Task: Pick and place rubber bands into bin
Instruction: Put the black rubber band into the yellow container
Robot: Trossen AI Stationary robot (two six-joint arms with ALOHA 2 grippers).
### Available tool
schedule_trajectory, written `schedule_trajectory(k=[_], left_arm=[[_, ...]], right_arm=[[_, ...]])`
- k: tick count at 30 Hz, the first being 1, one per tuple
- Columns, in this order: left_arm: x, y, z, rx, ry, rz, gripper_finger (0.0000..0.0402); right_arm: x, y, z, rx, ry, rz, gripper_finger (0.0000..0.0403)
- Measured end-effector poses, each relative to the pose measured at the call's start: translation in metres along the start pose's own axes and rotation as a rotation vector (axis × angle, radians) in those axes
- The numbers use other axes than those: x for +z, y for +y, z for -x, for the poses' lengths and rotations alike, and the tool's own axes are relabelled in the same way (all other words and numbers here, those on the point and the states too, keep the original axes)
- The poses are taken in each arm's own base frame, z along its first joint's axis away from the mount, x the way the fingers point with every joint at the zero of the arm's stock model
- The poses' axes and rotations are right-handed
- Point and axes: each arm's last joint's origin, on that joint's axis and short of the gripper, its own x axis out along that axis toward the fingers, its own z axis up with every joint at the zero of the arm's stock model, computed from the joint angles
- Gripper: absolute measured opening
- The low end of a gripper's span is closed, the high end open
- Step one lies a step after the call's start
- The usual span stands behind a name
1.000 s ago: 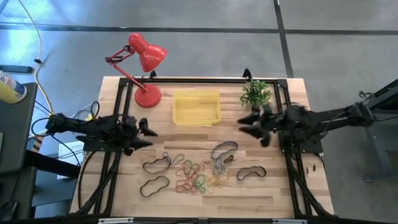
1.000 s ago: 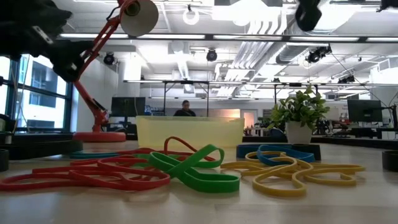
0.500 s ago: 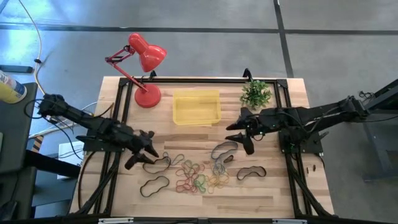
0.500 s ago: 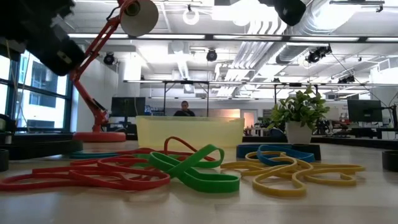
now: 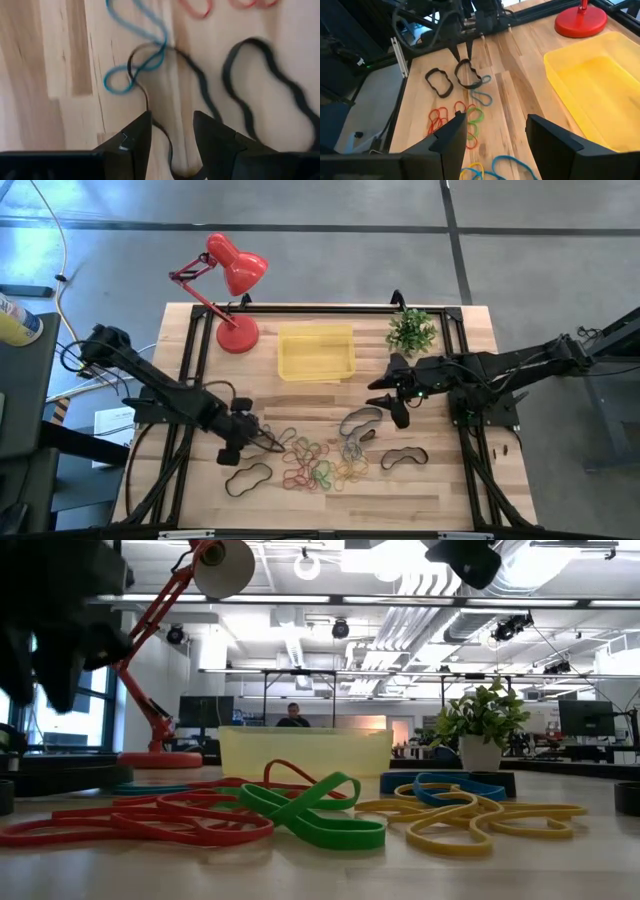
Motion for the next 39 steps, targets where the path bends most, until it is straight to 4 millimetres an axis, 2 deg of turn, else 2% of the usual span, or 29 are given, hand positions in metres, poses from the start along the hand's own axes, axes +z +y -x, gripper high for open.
schedule_trajectory(k=[10,17,25,29,33,39], left_arm=[[-0.003,-0.003,-0.030,0.108,0.112,0.114,0.0134],[-0.002,-0.004,-0.042,0.127,0.127,0.115,0.0136],[-0.001,-0.006,-0.055,0.146,0.149,0.131,0.0124],[-0.001,-0.006,-0.057,0.149,0.152,0.153,0.0088],[-0.001,-0.007,-0.057,0.153,0.150,0.155,0.0015],[-0.001,-0.006,-0.057,0.172,0.136,0.176,0.0006]], right_arm=[[0.001,0.001,0.008,-0.026,-0.027,0.033,0.0192],[0.003,-0.001,0.020,-0.041,-0.055,0.030,0.0192],[0.002,-0.002,0.022,-0.058,-0.057,0.028,0.0193],[0.002,-0.002,0.022,-0.059,-0.056,0.026,0.0193],[0.002,-0.002,0.022,-0.073,-0.061,0.026,0.0192],[0.002,-0.003,0.022,-0.099,-0.061,0.027,0.0192]])
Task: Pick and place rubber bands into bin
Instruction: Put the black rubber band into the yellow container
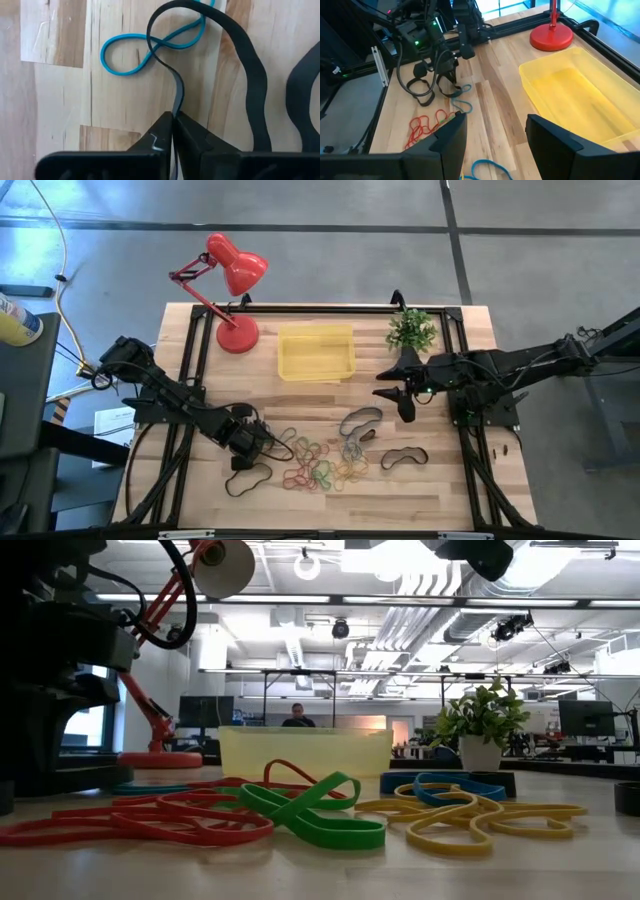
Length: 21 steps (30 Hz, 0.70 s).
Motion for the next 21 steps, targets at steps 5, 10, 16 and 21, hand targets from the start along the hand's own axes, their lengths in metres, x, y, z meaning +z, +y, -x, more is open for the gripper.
schedule_trajectory(k=[5,10,16,21], left_arm=[[0.001,0.003,0.006,0.018,-0.029,0.005,0.0003],[0.014,0.003,0.031,0.016,-0.142,0.032,0.0002],[0.040,0.018,0.071,0.118,-0.286,0.004,0.0001],[0.068,0.045,0.096,0.221,-0.383,-0.043,0.0000]], right_arm=[[-0.001,-0.001,0.000,-0.010,0.007,0.002,0.0192],[-0.001,-0.001,0.000,-0.013,0.007,0.003,0.0193],[-0.001,-0.001,0.000,-0.030,0.002,0.003,0.0193],[-0.001,-0.001,0.000,-0.034,-0.001,0.003,0.0192]])
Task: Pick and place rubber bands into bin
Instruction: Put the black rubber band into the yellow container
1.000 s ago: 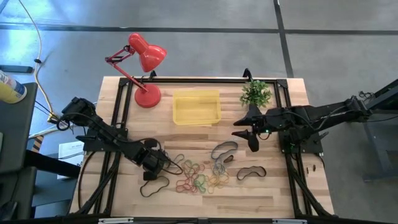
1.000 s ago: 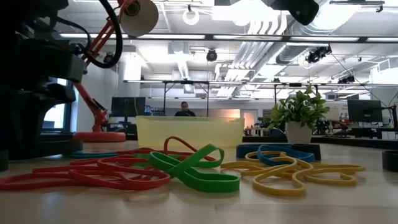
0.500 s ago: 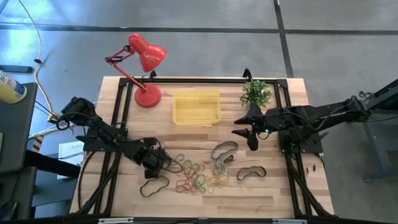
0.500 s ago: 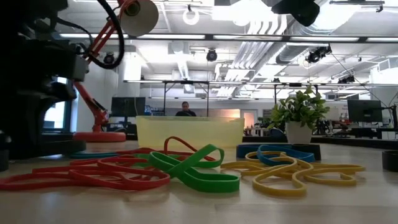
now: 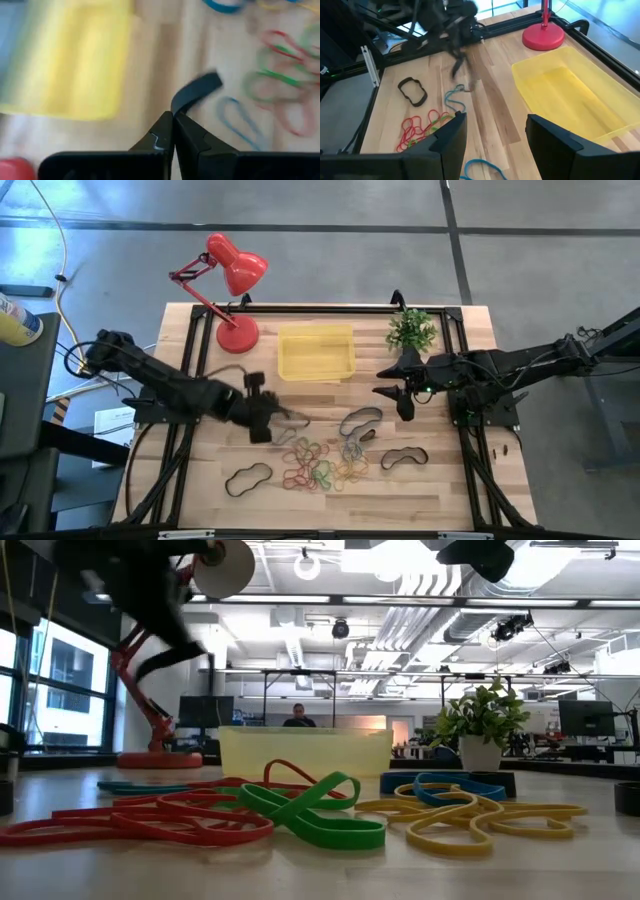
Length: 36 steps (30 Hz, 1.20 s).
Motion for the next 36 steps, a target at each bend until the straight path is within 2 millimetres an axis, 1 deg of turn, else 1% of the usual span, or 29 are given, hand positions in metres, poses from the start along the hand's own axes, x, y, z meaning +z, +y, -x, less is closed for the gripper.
schedule_trajectory(k=[5,9,13,15,19,24,28,30,33,36], left_arm=[[0.025,0.040,-0.009,0.091,-0.046,-0.039,0.0000],[0.038,0.075,-0.022,0.127,-0.105,-0.027,0.0000],[0.043,0.111,-0.037,0.158,-0.131,0.013,0.0000],[0.041,0.127,-0.045,0.164,-0.127,0.028,0.0000],[0.041,0.150,-0.062,0.155,-0.138,0.064,0.0000],[0.035,0.165,-0.090,0.168,-0.086,0.100,0.0000],[0.029,0.168,-0.116,0.146,-0.031,0.107,0.0000],[0.026,0.166,-0.126,0.117,-0.006,0.103,0.0000],[0.023,0.163,-0.136,0.094,0.014,0.095,0.0009],[0.025,0.159,-0.136,0.091,0.007,0.072,0.0035]], right_arm=[[0.000,0.000,0.000,-0.017,-0.006,0.000,0.0192],[0.000,-0.001,0.000,-0.025,-0.009,0.003,0.0192],[0.000,-0.001,0.000,-0.042,-0.014,0.003,0.0192],[0.000,-0.002,0.000,-0.053,-0.018,0.003,0.0192],[0.001,-0.002,0.000,-0.066,-0.026,0.002,0.0193],[0.001,-0.002,0.000,-0.072,-0.028,-0.014,0.0192],[0.001,-0.002,0.000,-0.074,-0.029,-0.032,0.0192],[0.001,-0.002,0.000,-0.074,-0.027,-0.043,0.0192],[0.001,-0.002,0.000,-0.074,-0.027,-0.057,0.0192],[0.000,-0.002,0.000,-0.072,-0.027,-0.066,0.0193]])
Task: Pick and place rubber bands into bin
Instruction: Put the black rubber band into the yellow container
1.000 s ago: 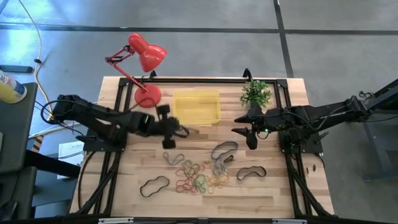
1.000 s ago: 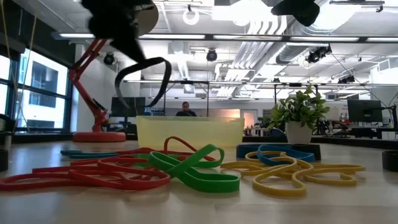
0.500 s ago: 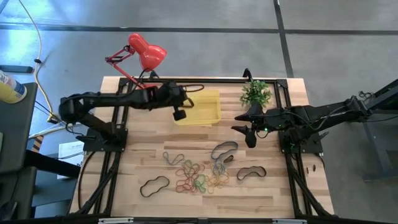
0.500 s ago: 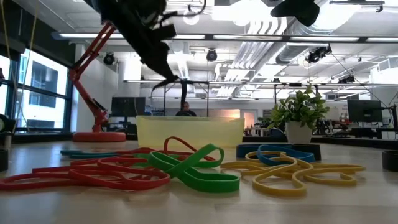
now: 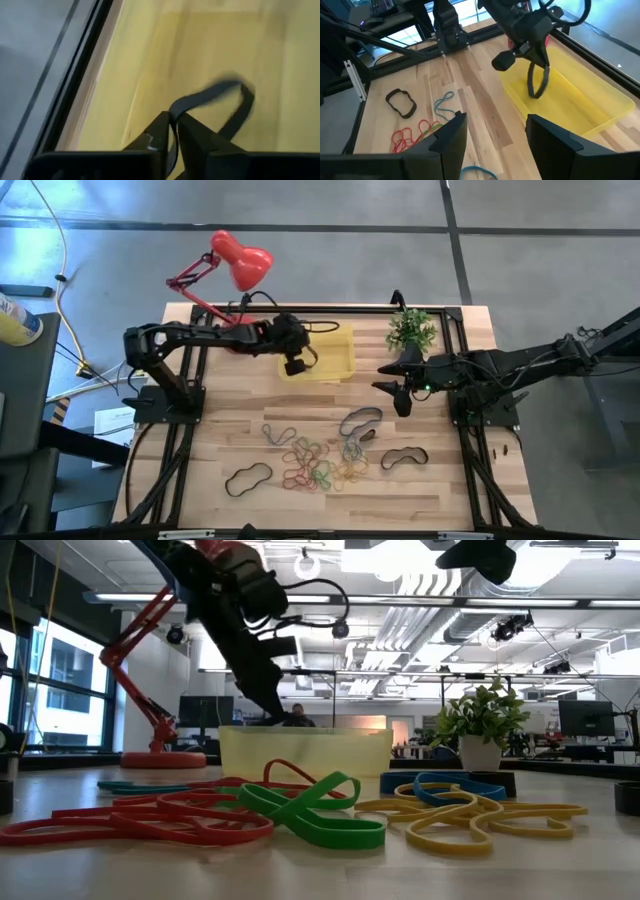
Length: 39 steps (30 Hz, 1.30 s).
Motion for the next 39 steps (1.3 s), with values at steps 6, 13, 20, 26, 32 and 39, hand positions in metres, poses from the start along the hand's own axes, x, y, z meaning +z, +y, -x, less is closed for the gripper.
schedule_trajectory(k=[6,13,20,26,32,39], left_arm=[[0.003,0.002,0.005,0.017,-0.019,-0.006,0.0105],[0.002,0.001,0.006,-0.008,-0.017,-0.011,0.0146],[0.003,-0.005,0.014,-0.073,-0.021,-0.029,0.0136],[0.006,-0.022,0.037,-0.116,-0.033,-0.093,0.0124],[0.008,-0.057,0.073,-0.202,-0.057,-0.193,0.0122],[0.000,-0.097,0.125,-0.309,-0.104,-0.294,0.0122]], right_arm=[[0.000,0.000,0.000,-0.008,-0.004,0.001,0.0193],[0.000,-0.001,0.000,-0.020,-0.004,0.016,0.0192],[-0.001,-0.001,0.000,-0.027,0.001,0.032,0.0192],[-0.007,-0.004,0.000,-0.052,0.065,0.041,0.0193],[-0.041,-0.006,-0.017,-0.010,0.224,0.027,0.0192],[-0.084,-0.005,-0.031,0.048,0.340,-0.036,0.0192]])
